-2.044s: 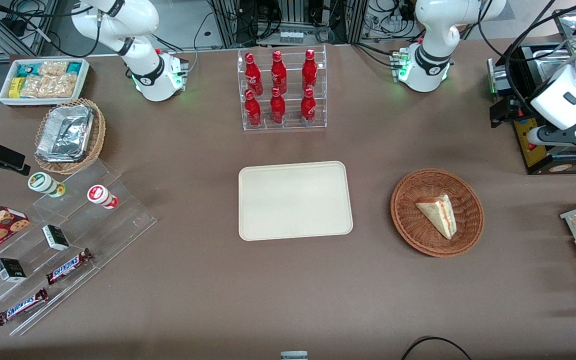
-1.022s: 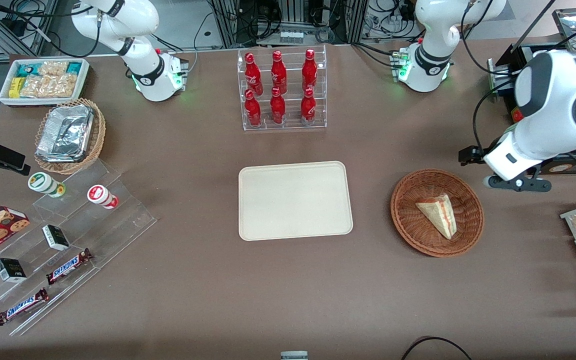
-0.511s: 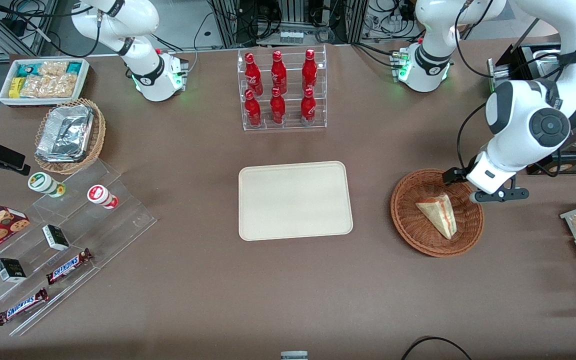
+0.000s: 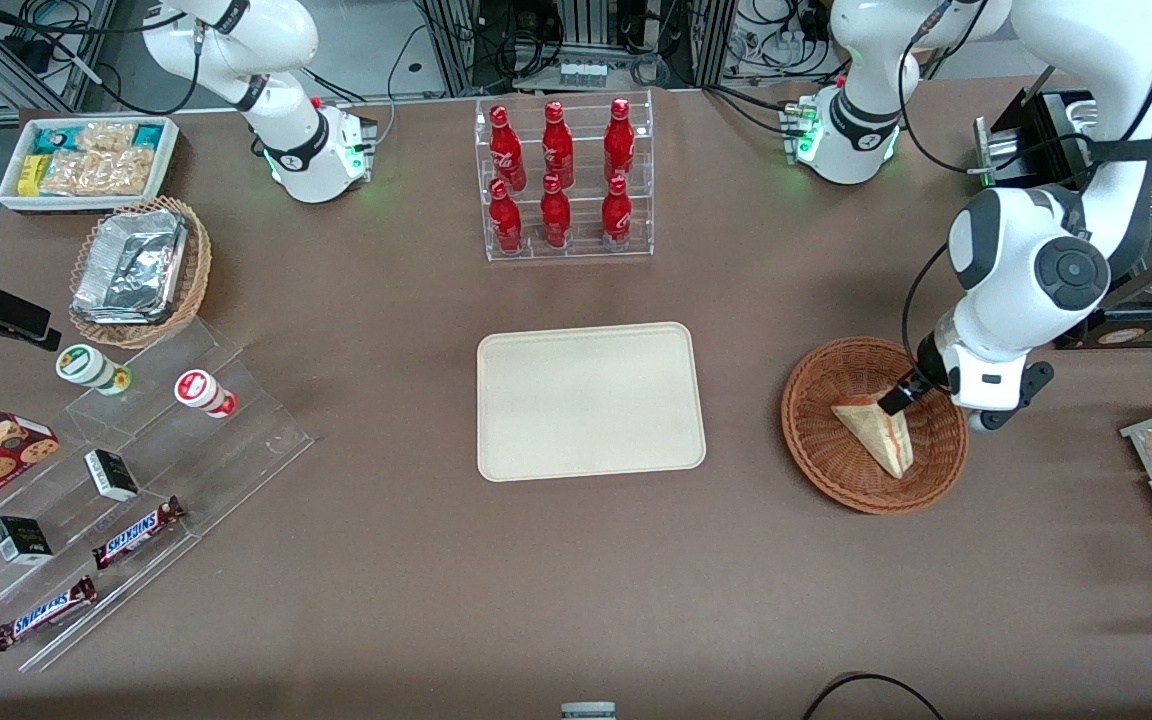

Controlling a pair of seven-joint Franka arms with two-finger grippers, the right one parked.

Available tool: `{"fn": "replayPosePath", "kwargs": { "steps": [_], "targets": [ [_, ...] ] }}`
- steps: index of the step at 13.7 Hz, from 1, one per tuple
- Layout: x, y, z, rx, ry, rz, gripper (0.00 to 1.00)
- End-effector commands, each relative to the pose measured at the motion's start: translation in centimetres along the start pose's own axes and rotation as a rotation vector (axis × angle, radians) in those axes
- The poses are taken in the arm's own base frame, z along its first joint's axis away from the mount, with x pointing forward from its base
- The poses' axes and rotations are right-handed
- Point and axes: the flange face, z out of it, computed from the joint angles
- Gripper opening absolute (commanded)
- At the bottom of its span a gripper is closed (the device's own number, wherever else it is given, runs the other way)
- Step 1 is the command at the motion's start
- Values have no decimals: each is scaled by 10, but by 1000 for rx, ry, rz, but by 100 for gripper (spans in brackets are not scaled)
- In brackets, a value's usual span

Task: Place sandwich from basket to tray
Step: 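Lower the open left gripper around the wrapped sandwich in the basket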

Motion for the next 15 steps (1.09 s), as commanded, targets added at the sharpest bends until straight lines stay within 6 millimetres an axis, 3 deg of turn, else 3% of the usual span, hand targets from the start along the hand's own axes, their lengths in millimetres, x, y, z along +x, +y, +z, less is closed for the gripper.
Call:
{"fn": "replayPosePath", "kwargs": {
  "steps": [1,14,15],
  "targets": [
    [-1,5,9,-18,-1,-53,100],
    [1,15,66,-6,-32,-43,100],
    [1,15,65,-6,-30,-40,96]
  ]
}}
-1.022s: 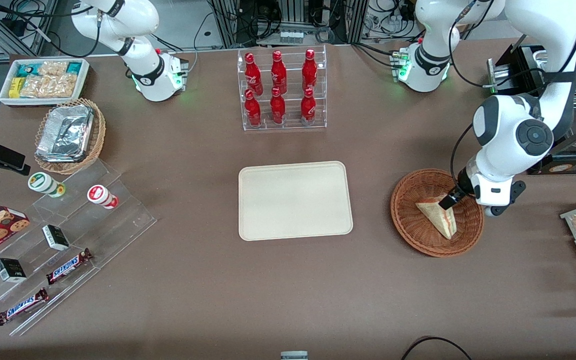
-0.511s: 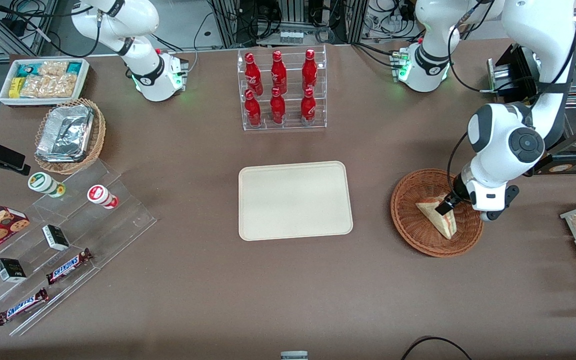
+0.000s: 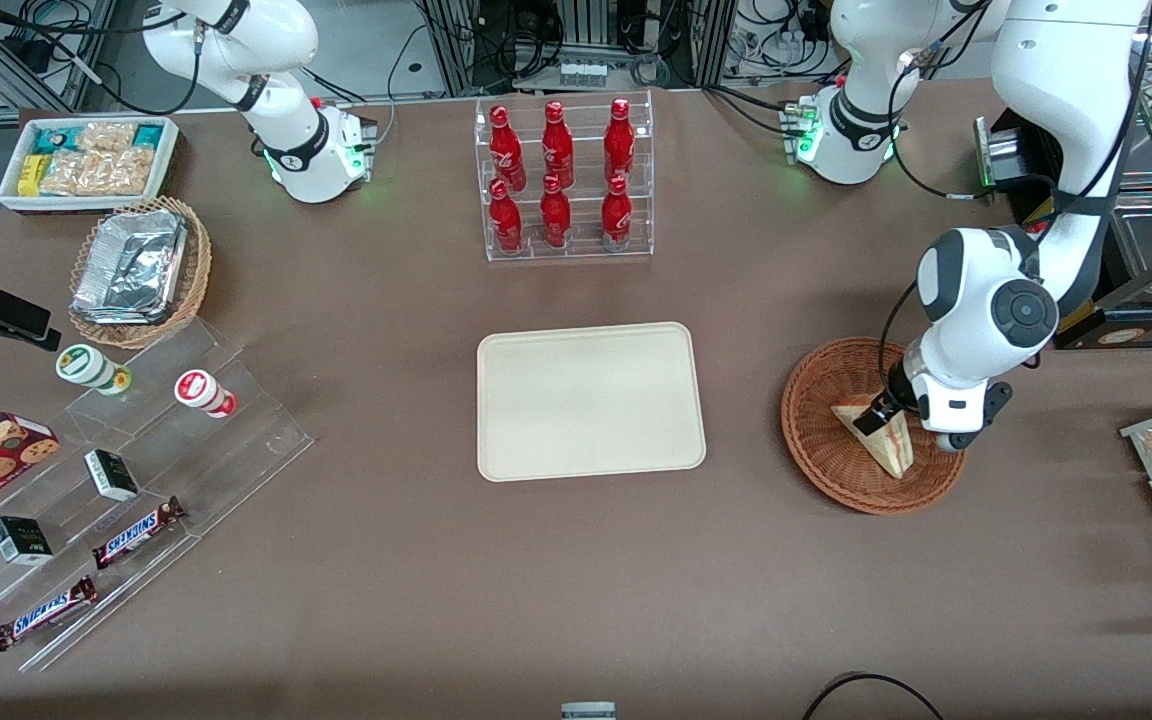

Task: Place sandwich from basket to tray
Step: 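Lower the open left gripper around the wrapped sandwich in the basket, then close the left gripper on the sandwich and lift it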

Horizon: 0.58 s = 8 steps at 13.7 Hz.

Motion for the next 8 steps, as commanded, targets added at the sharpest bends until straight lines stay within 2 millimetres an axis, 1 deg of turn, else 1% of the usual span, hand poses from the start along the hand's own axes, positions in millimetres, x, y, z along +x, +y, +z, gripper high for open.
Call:
{"fn": "replayPosePath", "kwargs": {
  "steps": [1,2,3,4,6,8],
  "targets": [
    [3,6,-2,-13,8,-10,75],
    [3,6,-1,-11,8,-8,46],
    [3,6,-1,-10,8,-7,22],
    [2,6,0,-8,8,-1,0],
    [2,6,-1,-6,6,13,0],
    [2,5,-12,-5,9,45,0]
  ]
}}
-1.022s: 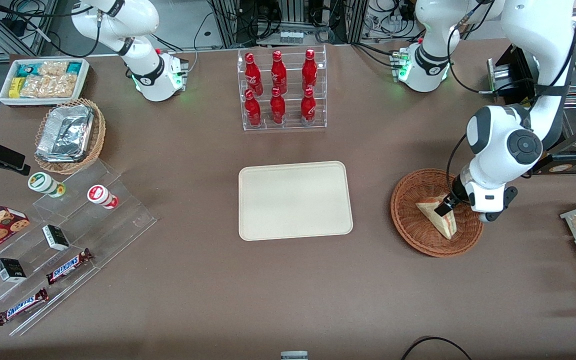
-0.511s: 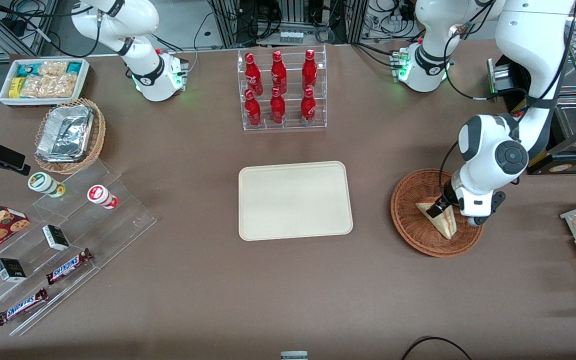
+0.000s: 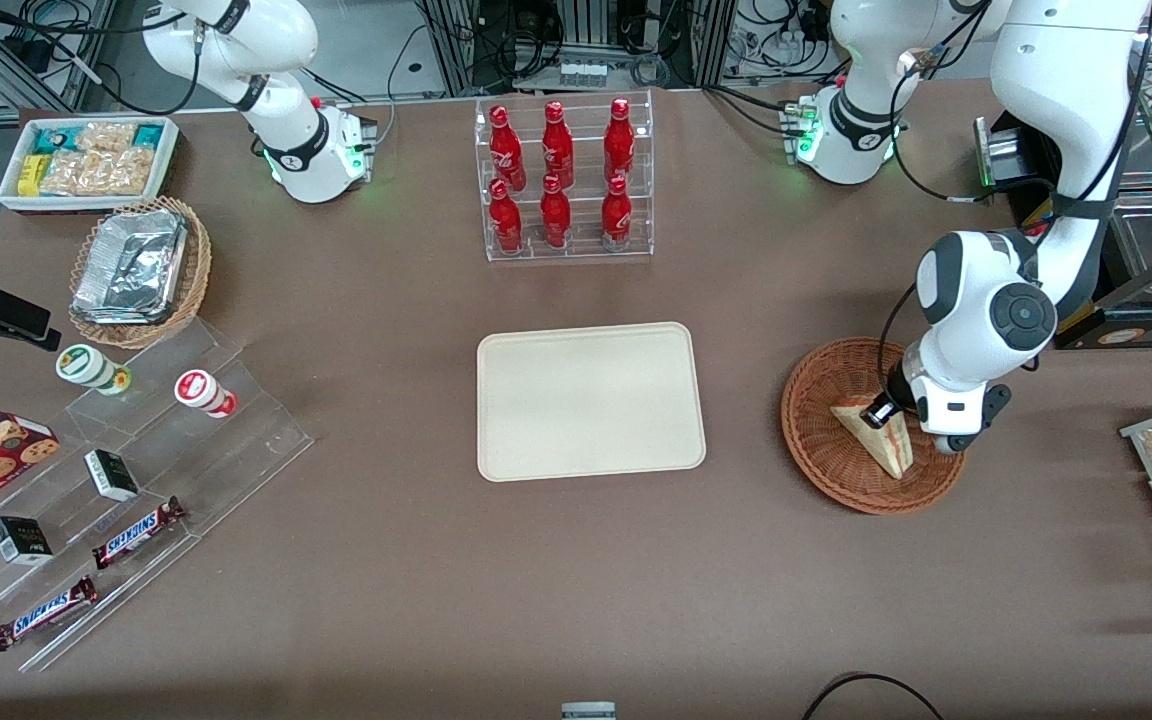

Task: Place sandwich from basket to tray
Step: 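Close the left gripper on the sandwich and lift it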

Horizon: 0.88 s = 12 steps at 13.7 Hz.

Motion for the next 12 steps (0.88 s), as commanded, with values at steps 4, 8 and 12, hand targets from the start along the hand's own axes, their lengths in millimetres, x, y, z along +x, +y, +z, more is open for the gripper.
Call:
{"fn": "replayPosePath", "kwargs": {
  "steps": [4,8,12],
  "targets": [
    [-3,9,-53,56,-45,105,0],
    [-23,36,-88,104,-100,162,0],
    [-66,71,-83,97,-114,262,0]
  ]
}}
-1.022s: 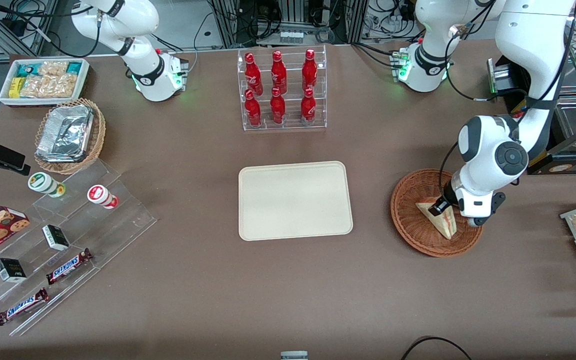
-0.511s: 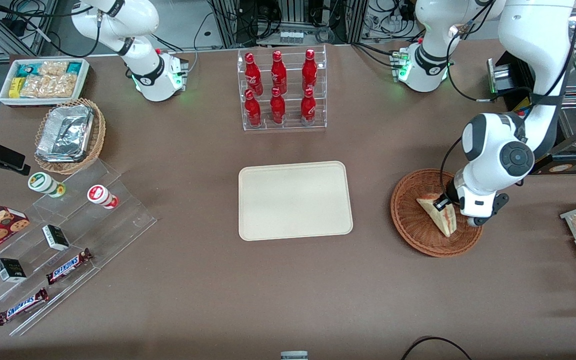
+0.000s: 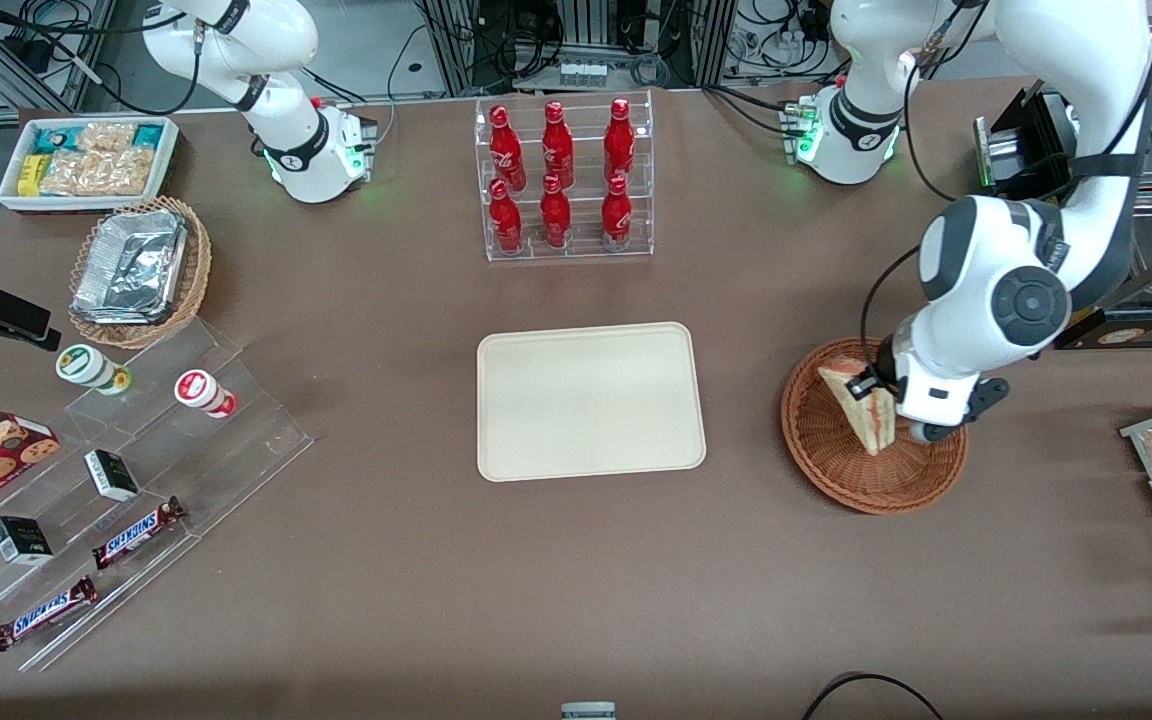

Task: Place sandwich from basket to tray
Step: 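Carry the sandwich with the left gripper over the cream tray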

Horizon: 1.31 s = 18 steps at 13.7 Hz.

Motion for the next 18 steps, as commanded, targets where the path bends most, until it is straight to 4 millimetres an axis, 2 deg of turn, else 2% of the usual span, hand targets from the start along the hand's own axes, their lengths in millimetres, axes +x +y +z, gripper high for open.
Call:
{"fn": "replayPosePath", "kwargs": {
  "steps": [1,4,6,8,9,12,15,18],
  "targets": [
    [-26,41,1,-6,-11,96,0],
    [-55,96,6,-27,-24,191,0],
    [-75,125,9,-33,-26,200,0],
    [-110,168,17,-16,8,220,0],
    [-116,182,24,-11,16,228,0],
    [-160,226,38,-26,25,255,0],
    [-193,268,59,-16,79,261,0],
    [-209,292,79,-14,109,217,0]
  ]
}}
